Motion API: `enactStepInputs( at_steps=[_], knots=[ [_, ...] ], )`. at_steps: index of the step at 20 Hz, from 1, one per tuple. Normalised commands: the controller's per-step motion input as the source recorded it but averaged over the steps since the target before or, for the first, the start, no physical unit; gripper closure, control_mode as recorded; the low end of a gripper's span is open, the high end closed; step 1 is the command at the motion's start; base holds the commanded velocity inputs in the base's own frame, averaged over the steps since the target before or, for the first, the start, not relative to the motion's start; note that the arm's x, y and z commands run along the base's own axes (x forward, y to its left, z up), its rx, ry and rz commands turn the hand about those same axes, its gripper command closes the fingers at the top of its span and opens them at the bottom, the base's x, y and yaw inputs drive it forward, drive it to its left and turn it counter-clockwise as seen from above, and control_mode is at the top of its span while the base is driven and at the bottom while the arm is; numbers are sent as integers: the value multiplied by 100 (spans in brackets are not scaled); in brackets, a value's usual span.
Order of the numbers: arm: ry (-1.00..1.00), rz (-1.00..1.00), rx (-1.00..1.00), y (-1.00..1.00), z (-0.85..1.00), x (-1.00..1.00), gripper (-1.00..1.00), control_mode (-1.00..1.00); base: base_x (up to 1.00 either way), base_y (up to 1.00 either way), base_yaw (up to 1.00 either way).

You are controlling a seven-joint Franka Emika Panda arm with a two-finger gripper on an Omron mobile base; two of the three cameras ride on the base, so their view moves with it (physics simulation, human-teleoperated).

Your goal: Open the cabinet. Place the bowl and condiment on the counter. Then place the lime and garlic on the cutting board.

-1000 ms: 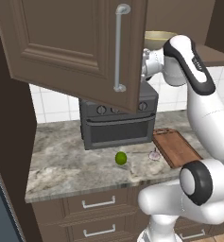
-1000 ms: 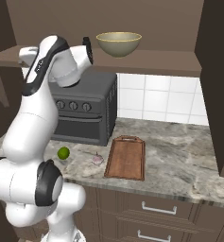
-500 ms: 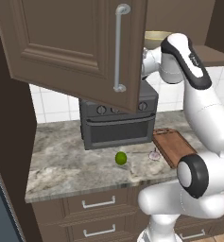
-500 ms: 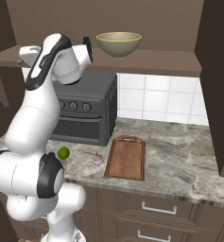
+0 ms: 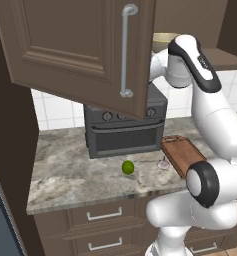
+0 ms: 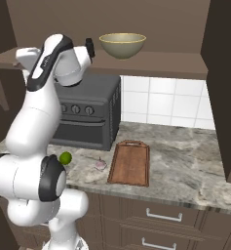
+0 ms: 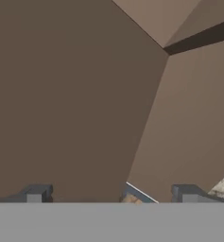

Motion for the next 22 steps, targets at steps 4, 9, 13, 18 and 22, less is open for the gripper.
enactStepInputs(
  at_steps=[4, 9, 13, 18, 22],
  knots=[
    [-1, 4, 1, 20, 0, -26, -100, -100, 0, 0, 0],
    [0, 4, 1, 20, 0, -31, -100, -100, 0, 0, 0],
    [2, 10, 0, 18, 0, -23, -100, -100, 0, 0, 0],
    [4, 11, 0, 21, 0, -15, -100, -100, 0, 0, 0],
    [13, 24, 0, 2, 0, 0, -100, -100, 0, 0, 0]
  ],
)
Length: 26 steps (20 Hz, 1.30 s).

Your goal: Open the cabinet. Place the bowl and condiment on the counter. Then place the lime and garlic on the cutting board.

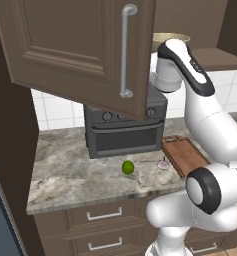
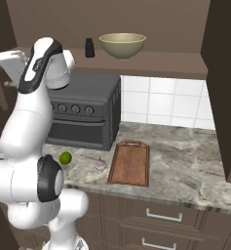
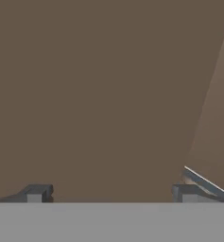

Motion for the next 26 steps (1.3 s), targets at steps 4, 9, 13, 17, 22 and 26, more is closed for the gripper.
enactStepInputs(
  at_steps=[4, 9, 13, 17, 22, 26],
  knots=[
    [1, 12, 0, 0, 0, -2, -100, -100, 0, 0, 0],
    [-1, 0, 3, 3, 0, -10, -100, -100, 0, 0, 0],
    [-11, 0, 9, 5, 4, -32, -100, -100, 0, 0, 0],
    [-15, 0, 9, 8, 5, -42, -100, -100, 0, 0, 0],
    [-16, 0, 9, 10, 4, -44, -100, -100, 0, 0, 0],
    [-17, 0, 7, 17, 2, -43, -100, -100, 0, 0, 0]
  ],
)
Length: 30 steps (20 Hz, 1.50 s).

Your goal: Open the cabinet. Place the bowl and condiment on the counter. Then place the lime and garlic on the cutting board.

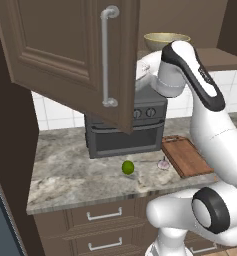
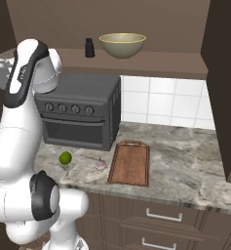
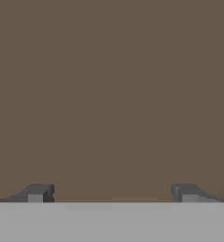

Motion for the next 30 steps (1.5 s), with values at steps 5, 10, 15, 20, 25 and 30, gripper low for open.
enactStepInputs(
  at_steps=[5, 10, 15, 20, 25, 30],
  knots=[
    [-16, 0, 5, 24, 2, -36, -100, -100, 0, 0, 0],
    [-17, 0, 3, 31, 1, -36, -100, -100, 0, 0, 0],
    [-17, 0, 3, 27, 0, -38, -100, -100, 0, 0, 0],
    [-17, 0, 1, 31, 1, -38, -100, -100, 0, 0, 0],
    [-17, 0, 0, 35, 0, -36, -100, -100, 0, 0, 0],
    [-16, 0, 0, 32, 0, -31, -100, -100, 0, 0, 0]
  ],
)
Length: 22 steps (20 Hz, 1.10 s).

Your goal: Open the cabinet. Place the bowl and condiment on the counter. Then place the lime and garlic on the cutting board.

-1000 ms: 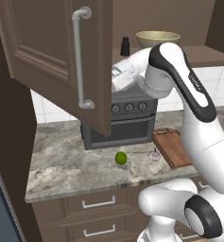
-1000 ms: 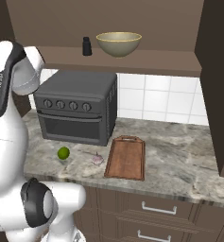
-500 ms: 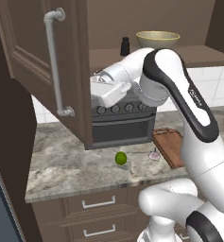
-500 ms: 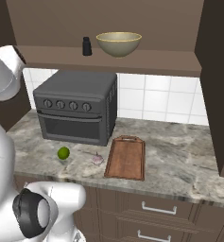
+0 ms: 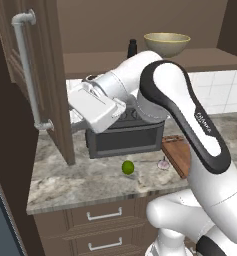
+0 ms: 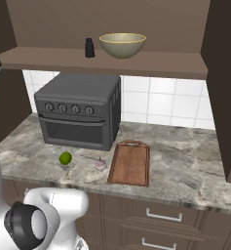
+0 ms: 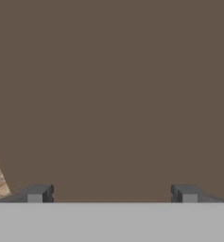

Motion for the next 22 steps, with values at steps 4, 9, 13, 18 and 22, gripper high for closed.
enactStepInputs(
  at_steps=[4, 9, 13, 18, 22],
  knots=[
    [-16, 0, 0, 25, 0, -30, -100, -100, 0, 0, 0],
    [-15, 0, 0, 19, 0, -29, -100, -100, 0, 0, 0],
    [-14, 0, 1, 8, 0, -25, -100, -100, 0, 0, 0],
    [-9, 0, -1, 4, -3, -10, -100, -100, 0, 0, 0],
    [-7, 0, -5, 21, -9, 0, -100, -100, 0, 0, 0]
  ],
)
